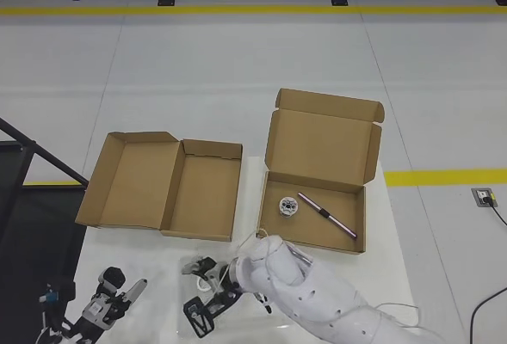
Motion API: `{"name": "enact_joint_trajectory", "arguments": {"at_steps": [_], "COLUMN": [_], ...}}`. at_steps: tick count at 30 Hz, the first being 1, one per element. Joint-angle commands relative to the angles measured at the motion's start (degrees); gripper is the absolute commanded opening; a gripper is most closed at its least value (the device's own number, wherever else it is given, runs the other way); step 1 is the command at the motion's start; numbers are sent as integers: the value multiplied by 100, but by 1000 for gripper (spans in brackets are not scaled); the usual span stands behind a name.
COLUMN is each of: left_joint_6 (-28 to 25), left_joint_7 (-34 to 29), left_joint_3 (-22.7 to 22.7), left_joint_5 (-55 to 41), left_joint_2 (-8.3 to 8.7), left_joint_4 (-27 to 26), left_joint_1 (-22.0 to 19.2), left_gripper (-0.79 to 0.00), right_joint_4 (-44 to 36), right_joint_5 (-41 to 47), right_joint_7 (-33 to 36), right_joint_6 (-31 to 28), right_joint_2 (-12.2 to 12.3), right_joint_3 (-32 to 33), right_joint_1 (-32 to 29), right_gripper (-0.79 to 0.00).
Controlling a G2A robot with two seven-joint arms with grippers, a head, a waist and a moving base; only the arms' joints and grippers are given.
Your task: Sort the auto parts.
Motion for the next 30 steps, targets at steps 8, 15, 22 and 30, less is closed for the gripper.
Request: {"name": "enact_joint_trajectory", "arguments": {"at_steps": [8,15,22,30], "left_joint_6": [-12,10,23,20], "left_joint_7": [-4,3,1,-5], "left_joint_3": [-4,11,18,22], "left_joint_5": [10,34,26,25], "left_joint_2": [-2,-6,-9,-10], "left_joint_4": [-2,2,13,24], "left_joint_1": [2,-1,-17,-30], "left_gripper": [0,0,0,0], "right_joint_4": [742,1747,2651,3346], "right_joint_5": [1085,2791,3803,3818], "right_joint_7": [1175,2218,2918,3242], "right_joint_6": [-368,-368,-368,-14], "right_joint_2": [-369,-780,-1197,-1664], "right_joint_3": [-207,-629,-943,-1224], "right_joint_1": [273,871,1256,1415], "right_gripper": [-62,-182,-212,-132]}}
